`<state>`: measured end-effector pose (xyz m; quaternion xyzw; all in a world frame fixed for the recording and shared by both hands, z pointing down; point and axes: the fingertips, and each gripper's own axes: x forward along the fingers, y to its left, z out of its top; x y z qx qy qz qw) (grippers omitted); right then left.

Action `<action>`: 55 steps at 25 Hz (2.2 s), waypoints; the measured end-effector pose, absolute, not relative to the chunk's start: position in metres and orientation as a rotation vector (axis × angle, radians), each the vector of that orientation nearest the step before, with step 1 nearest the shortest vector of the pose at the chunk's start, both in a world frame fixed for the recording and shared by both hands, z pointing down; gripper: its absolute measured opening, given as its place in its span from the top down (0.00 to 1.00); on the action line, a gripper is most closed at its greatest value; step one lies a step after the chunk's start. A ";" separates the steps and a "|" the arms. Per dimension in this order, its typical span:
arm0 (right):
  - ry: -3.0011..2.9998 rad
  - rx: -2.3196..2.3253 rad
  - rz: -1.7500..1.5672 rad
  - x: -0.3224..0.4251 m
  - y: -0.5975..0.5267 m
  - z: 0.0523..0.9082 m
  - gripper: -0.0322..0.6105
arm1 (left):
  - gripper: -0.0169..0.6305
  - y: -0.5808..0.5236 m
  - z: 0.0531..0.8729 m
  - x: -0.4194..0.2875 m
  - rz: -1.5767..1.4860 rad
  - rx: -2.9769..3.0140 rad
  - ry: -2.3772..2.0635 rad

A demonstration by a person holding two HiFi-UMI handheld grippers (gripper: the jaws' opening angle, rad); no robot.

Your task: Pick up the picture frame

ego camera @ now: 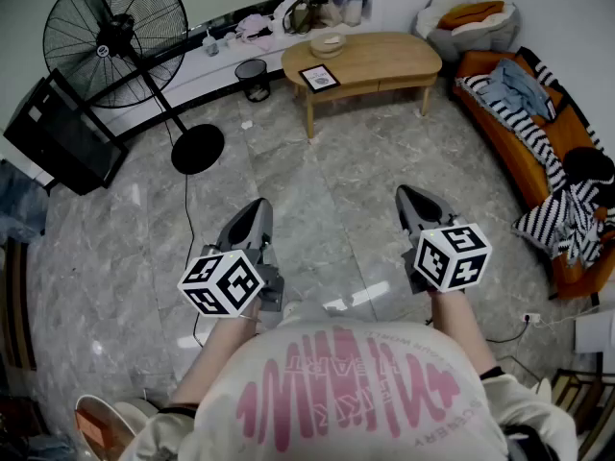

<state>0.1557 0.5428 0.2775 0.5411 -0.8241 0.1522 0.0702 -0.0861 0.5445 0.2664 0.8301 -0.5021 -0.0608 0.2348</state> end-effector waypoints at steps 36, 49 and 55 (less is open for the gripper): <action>-2.406 1.776 0.572 0.086 0.220 0.271 0.94 | 0.97 0.206 0.243 -0.175 -0.203 2.321 -1.298; -2.310 1.694 0.705 0.075 0.145 0.330 0.94 | 0.97 0.141 0.298 -0.189 -0.111 2.217 -1.297; -2.307 1.636 0.720 0.090 0.063 0.353 0.94 | 0.97 0.071 0.302 -0.188 -0.151 2.190 -1.367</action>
